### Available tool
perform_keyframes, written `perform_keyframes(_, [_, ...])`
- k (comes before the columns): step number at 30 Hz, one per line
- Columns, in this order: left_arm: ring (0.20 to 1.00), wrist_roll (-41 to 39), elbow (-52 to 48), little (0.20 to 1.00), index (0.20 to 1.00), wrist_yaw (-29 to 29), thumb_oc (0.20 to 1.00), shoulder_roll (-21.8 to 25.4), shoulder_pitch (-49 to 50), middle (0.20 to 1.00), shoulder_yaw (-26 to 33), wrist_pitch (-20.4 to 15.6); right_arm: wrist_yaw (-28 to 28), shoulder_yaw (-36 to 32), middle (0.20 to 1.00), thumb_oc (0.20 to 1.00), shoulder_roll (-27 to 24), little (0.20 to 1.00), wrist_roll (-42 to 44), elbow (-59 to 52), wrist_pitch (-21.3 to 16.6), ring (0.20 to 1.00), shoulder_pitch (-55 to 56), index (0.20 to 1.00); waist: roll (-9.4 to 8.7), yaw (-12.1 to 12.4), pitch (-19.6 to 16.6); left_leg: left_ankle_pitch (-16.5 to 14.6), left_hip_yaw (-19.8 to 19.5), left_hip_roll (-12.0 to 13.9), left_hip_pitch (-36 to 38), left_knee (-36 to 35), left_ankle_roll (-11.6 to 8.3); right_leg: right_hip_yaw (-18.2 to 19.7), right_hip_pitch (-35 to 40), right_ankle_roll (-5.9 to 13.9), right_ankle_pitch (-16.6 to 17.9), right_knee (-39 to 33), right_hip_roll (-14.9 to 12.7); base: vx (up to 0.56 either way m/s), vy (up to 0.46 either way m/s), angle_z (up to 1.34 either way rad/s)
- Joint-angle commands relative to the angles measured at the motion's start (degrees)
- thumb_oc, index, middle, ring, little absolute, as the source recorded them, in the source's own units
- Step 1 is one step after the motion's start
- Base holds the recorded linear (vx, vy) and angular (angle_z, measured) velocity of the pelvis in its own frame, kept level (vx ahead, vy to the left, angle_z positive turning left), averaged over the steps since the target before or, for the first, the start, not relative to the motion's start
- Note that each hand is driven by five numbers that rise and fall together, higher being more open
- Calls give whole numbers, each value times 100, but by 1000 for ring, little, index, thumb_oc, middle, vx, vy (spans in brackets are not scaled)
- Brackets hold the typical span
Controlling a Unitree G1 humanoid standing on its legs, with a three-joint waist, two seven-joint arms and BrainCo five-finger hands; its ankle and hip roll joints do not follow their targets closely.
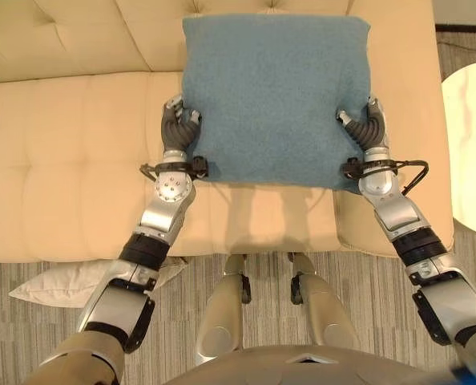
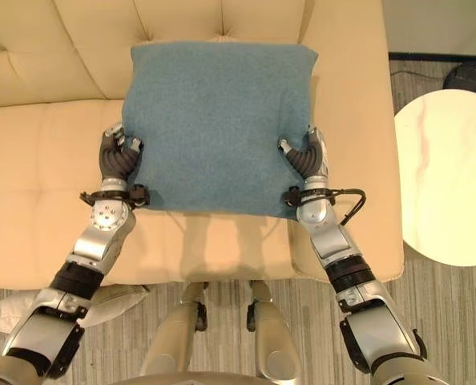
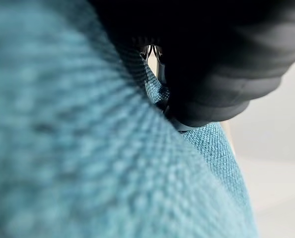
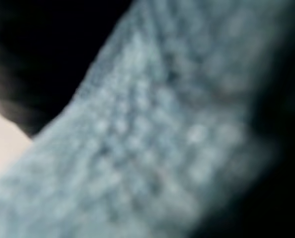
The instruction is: Pick up all the scattered cushions and arrange them neatly on the sofa.
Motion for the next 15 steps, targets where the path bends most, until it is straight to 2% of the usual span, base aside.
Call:
perform_keyframes(1, [200, 612, -418, 200, 200, 244, 200, 134, -904, 200, -198, -832, -613, 232, 200, 200, 163, 200, -672, -549, -678, 200, -942, 200, -398, 32, -538, -502, -14, -170, 163, 27, -243, 154, -1, 543, -254, 24, -283, -13, -21, 4])
perform_keyframes(3, [200, 724, -295, 200, 200, 429, 200, 137, -1173, 200, -240, -840, -811, 264, 200, 200, 129, 200, -791, -418, -674, 200, -1184, 200, -398, 46, -519, -481, -30, -165, 99, 27, -260, 150, -75, 549, -246, 24, -288, 10, -26, 7])
perform_keyframes(6, [200, 1081, 71, 200, 200, 1060, 200, 115, -1909, 200, -319, -784, -1258, 419, 200, 200, -24, 200, -1056, -85, -569, 200, -1911, 200, -423, 79, -416, -446, -87, -135, -56, 27, -312, 110, -223, 557, -237, 24, -292, 43, -46, 7])
perform_keyframes(10, [200, 1263, 251, 200, 200, 1554, 200, 79, -2197, 200, -252, -813, -1520, 579, 200, 200, -171, 200, -1218, 155, -501, 200, -2441, 200, -451, 118, -365, -428, -125, -117, -185, 27, -342, 84, -357, 554, -230, 24, -305, 44, -39, 13])
perform_keyframes(15, [200, 1133, 1025, 200, 200, 1746, 200, 130, -2907, 200, -515, -736, -1648, 1131, 200, 200, -458, 200, -1049, 1098, -296, 200, -3406, 200, -484, 182, -287, -394, -256, -80, -447, 27, -374, 65, -609, 526, -237, 29, -296, 35, -68, 5])
